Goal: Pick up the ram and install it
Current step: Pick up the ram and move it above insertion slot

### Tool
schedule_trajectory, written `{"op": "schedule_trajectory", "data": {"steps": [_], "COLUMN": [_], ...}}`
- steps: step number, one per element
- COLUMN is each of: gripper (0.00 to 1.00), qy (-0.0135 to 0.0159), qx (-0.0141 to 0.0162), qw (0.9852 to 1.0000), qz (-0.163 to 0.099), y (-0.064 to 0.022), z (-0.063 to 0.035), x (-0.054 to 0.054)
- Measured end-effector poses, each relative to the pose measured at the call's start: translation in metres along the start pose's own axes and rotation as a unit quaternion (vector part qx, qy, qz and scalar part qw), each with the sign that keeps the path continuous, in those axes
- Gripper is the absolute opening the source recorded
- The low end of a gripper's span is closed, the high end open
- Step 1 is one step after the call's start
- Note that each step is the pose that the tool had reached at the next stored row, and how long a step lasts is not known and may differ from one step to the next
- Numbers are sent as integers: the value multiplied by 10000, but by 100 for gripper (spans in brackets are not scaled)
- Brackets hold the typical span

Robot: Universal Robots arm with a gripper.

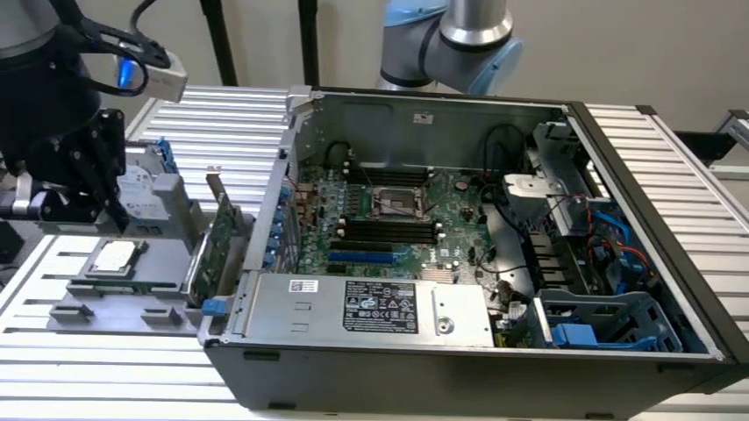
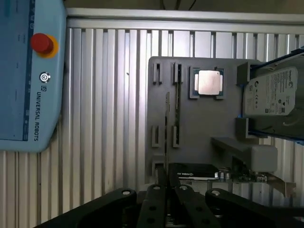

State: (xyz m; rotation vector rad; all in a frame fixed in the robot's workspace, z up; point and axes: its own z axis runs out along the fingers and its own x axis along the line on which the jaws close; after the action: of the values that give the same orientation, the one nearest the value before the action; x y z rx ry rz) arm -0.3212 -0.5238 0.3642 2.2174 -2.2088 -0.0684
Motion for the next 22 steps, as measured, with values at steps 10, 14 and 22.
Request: {"op": "schedule_trajectory", "data": {"steps": [10,14,22], "gripper": [0,0,0], "qy": [0,0,0], "qx": [0,0,0], "qw": [10000,10000,10000], "qz": [0,0,0], "y": [-324,-465,-797], "z": [-166,-214,-273], "x": [-70,-97,-142]}}
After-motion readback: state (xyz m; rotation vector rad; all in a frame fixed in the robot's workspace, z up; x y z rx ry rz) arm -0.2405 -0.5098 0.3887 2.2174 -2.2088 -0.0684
